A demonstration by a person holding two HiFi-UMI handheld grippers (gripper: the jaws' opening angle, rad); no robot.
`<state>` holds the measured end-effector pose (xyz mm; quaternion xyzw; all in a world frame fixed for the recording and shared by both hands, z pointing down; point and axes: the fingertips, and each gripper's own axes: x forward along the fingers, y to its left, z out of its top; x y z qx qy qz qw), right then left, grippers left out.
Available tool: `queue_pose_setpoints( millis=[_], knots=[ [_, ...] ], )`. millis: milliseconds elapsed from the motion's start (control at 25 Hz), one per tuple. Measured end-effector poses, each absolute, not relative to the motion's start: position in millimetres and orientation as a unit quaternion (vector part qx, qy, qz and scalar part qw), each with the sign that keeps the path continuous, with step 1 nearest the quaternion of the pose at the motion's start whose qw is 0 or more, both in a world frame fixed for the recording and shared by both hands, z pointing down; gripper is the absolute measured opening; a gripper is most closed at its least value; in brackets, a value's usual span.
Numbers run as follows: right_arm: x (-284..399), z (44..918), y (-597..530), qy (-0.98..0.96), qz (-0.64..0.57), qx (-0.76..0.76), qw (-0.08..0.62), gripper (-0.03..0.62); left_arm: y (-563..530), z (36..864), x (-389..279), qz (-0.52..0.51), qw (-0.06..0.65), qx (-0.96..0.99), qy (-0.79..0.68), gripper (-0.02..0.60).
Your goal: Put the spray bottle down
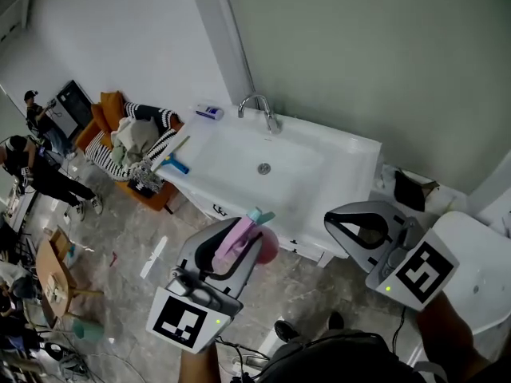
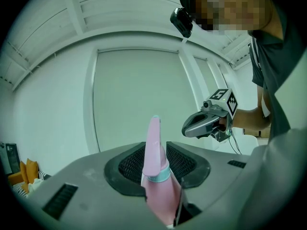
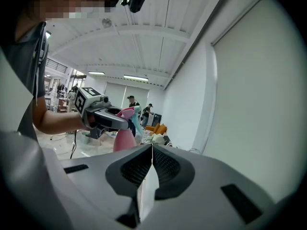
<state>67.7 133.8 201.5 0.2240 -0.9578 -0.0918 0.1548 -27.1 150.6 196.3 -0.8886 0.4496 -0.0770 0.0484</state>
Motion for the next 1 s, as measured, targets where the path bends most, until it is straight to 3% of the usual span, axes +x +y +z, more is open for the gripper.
queue_pose_setpoints(
  millis=[1000],
  knots=[
    [4.9,201.9,166.7,-0.942,-0.098,0.269,0.175,0.008,180.7,199.0,-96.7,-0.052,0.055,-0.906,0.416,0.130]
  ],
)
